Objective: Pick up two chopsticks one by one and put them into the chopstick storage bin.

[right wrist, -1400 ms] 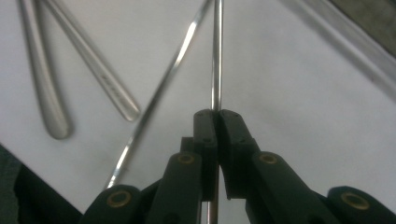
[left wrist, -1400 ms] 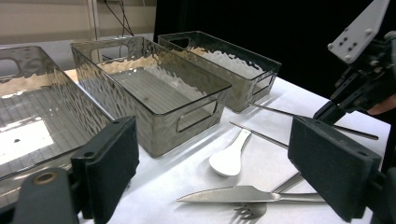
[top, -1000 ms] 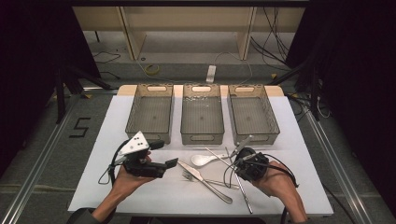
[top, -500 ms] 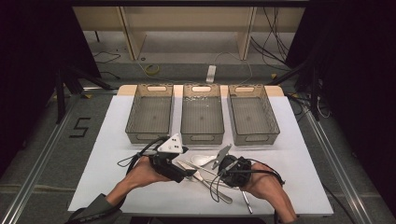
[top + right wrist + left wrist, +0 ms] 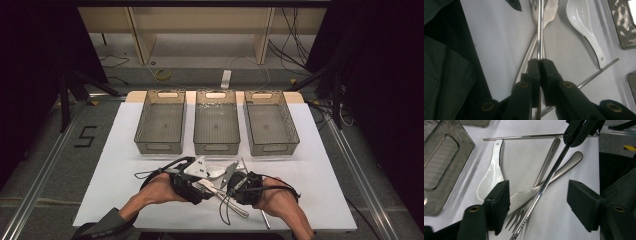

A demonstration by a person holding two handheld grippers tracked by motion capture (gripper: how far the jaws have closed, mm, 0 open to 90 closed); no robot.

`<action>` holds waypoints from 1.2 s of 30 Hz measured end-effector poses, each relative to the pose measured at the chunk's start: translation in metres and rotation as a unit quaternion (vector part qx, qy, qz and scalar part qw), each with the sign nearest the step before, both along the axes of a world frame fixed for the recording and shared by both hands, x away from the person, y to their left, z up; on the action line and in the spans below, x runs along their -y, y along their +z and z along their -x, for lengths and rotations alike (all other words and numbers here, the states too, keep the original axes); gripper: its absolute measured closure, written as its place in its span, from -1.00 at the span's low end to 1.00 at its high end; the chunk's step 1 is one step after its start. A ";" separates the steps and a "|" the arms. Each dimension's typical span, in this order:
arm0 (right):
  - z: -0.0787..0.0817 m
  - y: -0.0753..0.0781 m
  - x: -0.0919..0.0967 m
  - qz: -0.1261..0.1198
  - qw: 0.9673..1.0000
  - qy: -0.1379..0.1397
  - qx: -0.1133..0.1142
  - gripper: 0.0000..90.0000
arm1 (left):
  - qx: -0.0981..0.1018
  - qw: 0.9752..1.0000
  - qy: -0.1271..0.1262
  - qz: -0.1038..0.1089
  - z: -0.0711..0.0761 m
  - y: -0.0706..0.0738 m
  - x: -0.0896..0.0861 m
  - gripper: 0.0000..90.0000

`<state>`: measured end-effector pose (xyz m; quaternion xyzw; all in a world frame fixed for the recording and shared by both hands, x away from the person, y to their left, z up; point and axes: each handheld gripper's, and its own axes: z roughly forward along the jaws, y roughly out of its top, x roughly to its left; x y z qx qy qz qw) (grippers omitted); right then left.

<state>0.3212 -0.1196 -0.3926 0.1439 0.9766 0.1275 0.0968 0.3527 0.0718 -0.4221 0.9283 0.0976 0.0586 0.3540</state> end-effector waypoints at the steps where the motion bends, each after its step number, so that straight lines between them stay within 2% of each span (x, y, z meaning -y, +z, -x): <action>1: 0.001 0.000 -0.001 0.006 1.000 0.007 0.001 0.92 | 0.004 1.000 -0.008 -0.006 0.001 0.000 0.000 -0.15; 4: 0.003 -0.001 -0.002 0.002 1.000 0.008 0.000 0.92 | 0.006 1.000 -0.018 -0.010 0.002 -0.001 0.001 -0.02; 5: 0.002 -0.002 -0.003 0.008 1.000 0.018 -0.002 0.92 | 0.013 0.999 -0.027 -0.022 0.005 -0.001 0.001 0.01; 10: 0.003 -0.004 -0.006 0.011 1.000 0.027 -0.003 0.92 | 0.017 0.999 -0.041 -0.023 0.008 0.001 0.002 0.21; 13: 0.005 -0.005 -0.009 0.016 0.999 0.031 -0.006 0.92 | 0.021 0.998 -0.057 -0.031 0.010 0.000 0.003 0.33; 16: 0.006 -0.006 -0.011 0.019 0.999 0.036 -0.006 0.92 | 0.017 0.997 -0.064 -0.026 0.014 0.000 0.005 0.47; 20: 0.008 -0.005 -0.013 0.017 0.999 0.042 -0.004 0.92 | 0.018 0.997 -0.071 -0.037 0.016 -0.002 0.007 0.54; 21: 0.008 -0.004 -0.013 0.017 0.999 0.045 -0.006 0.92 | 0.013 0.997 -0.067 -0.031 0.018 -0.003 0.008 0.57; 22: 0.006 -0.003 -0.012 0.032 0.997 0.065 0.004 0.92 | 0.013 0.997 -0.067 -0.031 0.018 -0.003 0.008 0.60; 25: 0.010 -0.005 -0.014 0.021 0.998 0.054 -0.006 0.92 | 0.016 0.996 -0.077 -0.040 0.018 -0.003 0.009 0.70; 28: 0.009 -0.004 -0.014 0.024 0.998 0.064 -0.003 0.92 | 0.016 0.996 -0.078 -0.040 0.018 -0.004 0.009 0.74; 29: 0.009 -0.005 -0.014 0.023 0.998 0.066 -0.004 0.92 | 0.001 0.997 -0.071 -0.019 0.022 -0.007 0.010 0.76; 30: 0.009 -0.005 -0.014 0.023 0.998 0.066 -0.004 0.92 | 0.001 0.997 -0.071 -0.019 0.022 -0.007 0.010 0.78; 31: 0.010 -0.005 -0.014 0.027 0.997 0.075 -0.002 0.92 | 0.016 0.995 -0.090 -0.043 0.020 -0.004 0.009 0.80; 32: 0.010 -0.005 -0.014 0.027 0.997 0.075 -0.002 0.92 | 0.016 0.995 -0.090 -0.043 0.020 -0.004 0.009 0.81; 33: 0.010 -0.005 -0.014 0.023 0.997 0.077 -0.001 0.91 | 0.001 0.996 -0.083 -0.017 0.025 -0.006 0.010 0.83; 34: 0.010 -0.005 -0.014 0.023 0.997 0.077 -0.001 0.91 | 0.001 0.996 -0.083 -0.017 0.025 -0.006 0.010 0.85; 35: 0.012 -0.004 -0.013 0.014 0.997 0.073 -0.003 0.89 | 0.011 0.992 -0.117 -0.043 0.021 -0.003 0.007 0.88; 36: 0.012 -0.003 -0.012 0.016 0.997 0.078 -0.004 0.88 | 0.011 0.992 -0.117 -0.043 0.021 -0.003 0.007 0.90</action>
